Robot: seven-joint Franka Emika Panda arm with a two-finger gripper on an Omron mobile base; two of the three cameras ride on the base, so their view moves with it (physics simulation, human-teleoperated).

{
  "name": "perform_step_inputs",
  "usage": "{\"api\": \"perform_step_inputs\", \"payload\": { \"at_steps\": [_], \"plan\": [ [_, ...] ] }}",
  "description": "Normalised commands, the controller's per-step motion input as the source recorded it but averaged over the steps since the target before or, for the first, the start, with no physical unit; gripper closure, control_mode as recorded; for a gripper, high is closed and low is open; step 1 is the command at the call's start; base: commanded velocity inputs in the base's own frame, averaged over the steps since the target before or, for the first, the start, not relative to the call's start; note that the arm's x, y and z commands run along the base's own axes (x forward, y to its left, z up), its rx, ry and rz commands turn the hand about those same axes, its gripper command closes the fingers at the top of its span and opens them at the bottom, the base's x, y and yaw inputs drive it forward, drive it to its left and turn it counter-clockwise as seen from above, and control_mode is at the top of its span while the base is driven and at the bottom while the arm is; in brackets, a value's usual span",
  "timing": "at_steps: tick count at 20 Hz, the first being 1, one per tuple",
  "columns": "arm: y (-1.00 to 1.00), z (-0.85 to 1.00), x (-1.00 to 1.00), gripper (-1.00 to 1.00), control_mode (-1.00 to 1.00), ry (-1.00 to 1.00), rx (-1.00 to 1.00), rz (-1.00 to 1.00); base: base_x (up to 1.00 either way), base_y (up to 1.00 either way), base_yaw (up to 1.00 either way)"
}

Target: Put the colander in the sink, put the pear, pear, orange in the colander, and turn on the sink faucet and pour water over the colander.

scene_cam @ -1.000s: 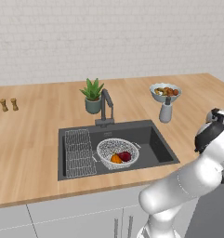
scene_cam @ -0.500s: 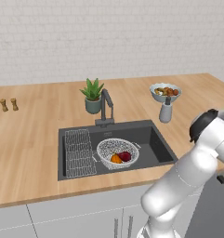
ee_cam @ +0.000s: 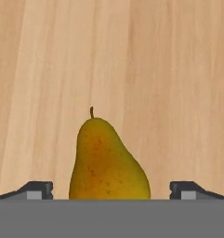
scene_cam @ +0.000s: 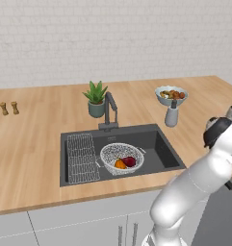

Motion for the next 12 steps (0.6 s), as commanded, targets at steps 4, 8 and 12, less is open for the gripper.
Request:
{"api": "perform_step_inputs", "payload": {
  "at_steps": [4, 8, 12],
  "plan": [
    [0.0, -0.32, 0.0, -1.0, -1.0, 0.09, 0.0, 0.0, 0.0, 0.0, 0.0],
    [0.0, -0.36, 0.0, -1.0, -1.0, 0.11, 0.0, 0.0, 0.0, 0.0, 0.0],
    [-0.01, -0.45, -0.02, -1.0, -1.0, 0.15, 0.0, 0.0, 0.0, 0.0, 0.0]
  ]
}}
